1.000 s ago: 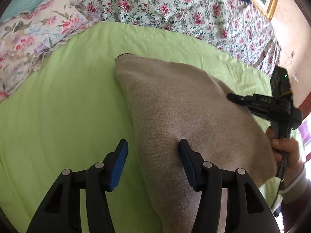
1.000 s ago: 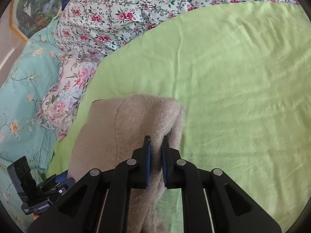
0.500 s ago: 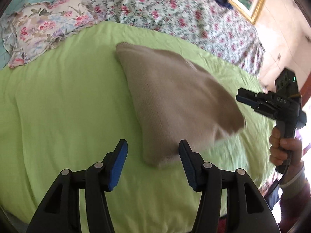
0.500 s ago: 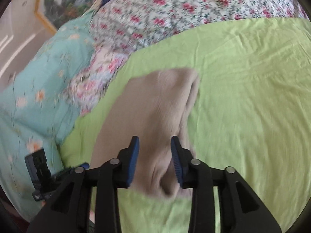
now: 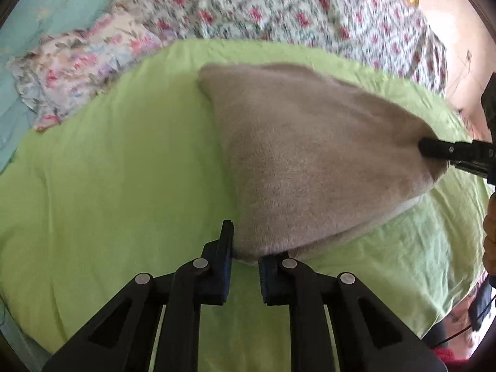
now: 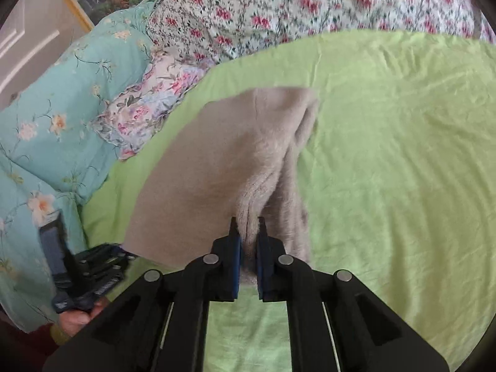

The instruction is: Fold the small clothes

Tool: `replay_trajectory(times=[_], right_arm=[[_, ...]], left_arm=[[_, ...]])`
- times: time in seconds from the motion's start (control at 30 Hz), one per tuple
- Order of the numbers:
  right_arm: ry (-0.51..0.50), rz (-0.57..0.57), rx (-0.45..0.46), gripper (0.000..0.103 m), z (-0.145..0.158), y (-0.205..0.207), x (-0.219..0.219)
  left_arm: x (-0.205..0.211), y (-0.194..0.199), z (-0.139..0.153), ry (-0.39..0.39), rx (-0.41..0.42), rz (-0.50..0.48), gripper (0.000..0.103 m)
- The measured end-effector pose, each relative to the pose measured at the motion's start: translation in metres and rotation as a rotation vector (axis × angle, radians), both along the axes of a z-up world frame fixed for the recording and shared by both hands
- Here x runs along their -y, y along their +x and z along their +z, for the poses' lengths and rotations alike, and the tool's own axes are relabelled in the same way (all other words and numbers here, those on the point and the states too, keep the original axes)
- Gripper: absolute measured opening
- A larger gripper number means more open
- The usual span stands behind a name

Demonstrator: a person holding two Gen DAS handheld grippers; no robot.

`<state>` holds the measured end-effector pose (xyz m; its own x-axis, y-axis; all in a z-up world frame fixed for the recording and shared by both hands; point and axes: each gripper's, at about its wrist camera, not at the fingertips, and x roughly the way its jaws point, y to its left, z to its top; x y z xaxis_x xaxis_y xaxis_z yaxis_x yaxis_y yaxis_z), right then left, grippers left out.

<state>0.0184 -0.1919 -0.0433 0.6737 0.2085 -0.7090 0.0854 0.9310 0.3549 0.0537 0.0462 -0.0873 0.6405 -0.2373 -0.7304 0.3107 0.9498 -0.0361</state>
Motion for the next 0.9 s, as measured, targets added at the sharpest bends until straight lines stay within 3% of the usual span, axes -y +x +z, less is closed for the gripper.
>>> replay_trajectory(times=[0.13, 0.2, 0.33, 0.53, 0.7, 0.9], right_arm=[[-0.025, -0.02, -0.099, 0.009, -0.029, 0.003, 0.007], [-0.006, -0.031, -0.122, 0.009, -0.039, 0.005, 0.009], [0.024, -0.05, -0.115, 0.013, -0.024, -0.001, 0.013], [-0.009, -0.066, 0.045, 0.013, 0.029, -0.012, 0.01], [-0.006, 0.011, 0.076, 0.013, 0.035, 0.026, -0.013], [-0.052, -0.038, -0.059, 0.011, -0.016, 0.065, -0.004]], left_arm=[[0.015, -0.002, -0.016, 0.086, -0.026, -0.015, 0.012], [0.014, -0.004, -0.016, 0.079, -0.033, -0.026, 0.013], [-0.004, -0.009, -0.001, 0.013, -0.061, -0.073, 0.017], [-0.024, -0.023, 0.044, -0.085, 0.043, -0.178, 0.019], [-0.014, 0.015, 0.061, -0.245, 0.048, -0.218, 0.021], [0.001, 0.065, 0.015, -0.318, -0.143, -0.22, 0.016]])
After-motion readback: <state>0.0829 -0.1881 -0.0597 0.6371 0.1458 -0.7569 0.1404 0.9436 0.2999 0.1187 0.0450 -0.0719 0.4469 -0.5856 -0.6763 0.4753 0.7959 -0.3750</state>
